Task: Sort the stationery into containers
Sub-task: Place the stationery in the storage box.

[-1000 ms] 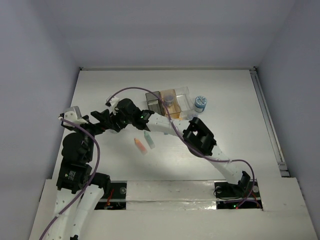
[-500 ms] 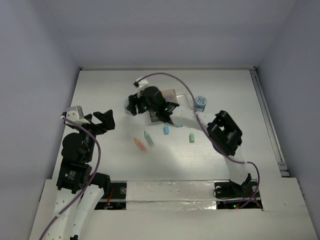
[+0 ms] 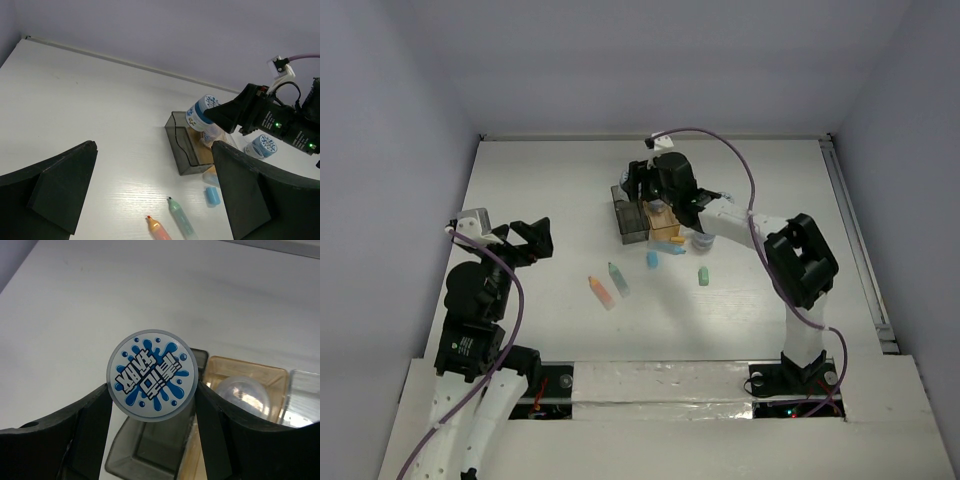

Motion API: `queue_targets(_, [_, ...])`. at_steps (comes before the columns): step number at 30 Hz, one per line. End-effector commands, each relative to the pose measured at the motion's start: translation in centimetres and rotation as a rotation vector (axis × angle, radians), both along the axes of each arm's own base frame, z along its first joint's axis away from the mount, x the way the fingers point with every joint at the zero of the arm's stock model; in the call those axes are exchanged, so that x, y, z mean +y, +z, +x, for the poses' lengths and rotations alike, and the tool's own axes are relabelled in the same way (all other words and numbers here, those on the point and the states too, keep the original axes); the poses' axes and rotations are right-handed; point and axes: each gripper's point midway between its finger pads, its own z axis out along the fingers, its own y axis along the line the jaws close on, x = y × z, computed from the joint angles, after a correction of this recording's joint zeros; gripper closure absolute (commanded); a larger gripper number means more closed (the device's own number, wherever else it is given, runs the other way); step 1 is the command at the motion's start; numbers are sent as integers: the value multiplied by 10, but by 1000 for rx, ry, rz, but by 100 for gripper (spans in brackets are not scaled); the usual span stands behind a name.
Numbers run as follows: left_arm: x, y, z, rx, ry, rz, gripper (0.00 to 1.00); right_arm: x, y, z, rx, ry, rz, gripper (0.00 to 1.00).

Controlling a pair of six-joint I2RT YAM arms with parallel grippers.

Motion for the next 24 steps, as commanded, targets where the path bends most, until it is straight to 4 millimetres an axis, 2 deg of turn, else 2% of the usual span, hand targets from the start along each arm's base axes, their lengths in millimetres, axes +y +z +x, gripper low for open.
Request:
queue_targets(1, [-2, 16, 2, -55, -12, 0, 1, 14, 41, 0, -105, 26, 61, 62])
queue_targets(3, [-2, 16, 2, -55, -13, 0, 1, 15, 36, 2, -94, 28, 52, 61])
queue_targets(5, [-2, 15, 2, -54, -15, 1, 1, 19, 22, 2, -65, 43, 35, 60])
queue_targets(6, [-2, 16, 2, -54, -15, 1, 1, 21, 22, 4, -62, 45, 36, 57])
queue_targets(8, [-3, 16, 2, -54, -16, 1, 1, 20, 5, 8, -23, 31, 1, 50])
queue_targets(9, [-2, 16, 2, -55, -15, 0, 1, 21, 7, 10, -22, 26, 0, 44])
queue_targets(12, [-3, 16, 2, -54, -16, 1, 1, 20, 5, 12, -25, 16, -7, 43])
queue_targets(14, [-3, 16, 2, -54, -18, 1, 1, 21, 7, 15, -34, 12, -10, 39])
queue_targets(16, [-3, 16, 2, -57, -18, 0, 1, 21, 10, 16, -43, 10, -12, 27])
queue_targets(17, [-3, 17, 2, -58, -19, 0, 1, 21, 14, 18, -51, 8, -10, 17])
queue_targets(19, [-1, 16, 2, -56, -12, 1, 1, 20, 22, 18, -65, 3, -4, 9])
queue_targets(22, [-1, 17, 2, -58, -13, -1, 1, 13, 34, 19, -95, -26, -6, 4])
queue_targets(24, [-1, 16, 2, -59, -13, 0, 1, -3, 42, 17, -122, -80, -23, 5])
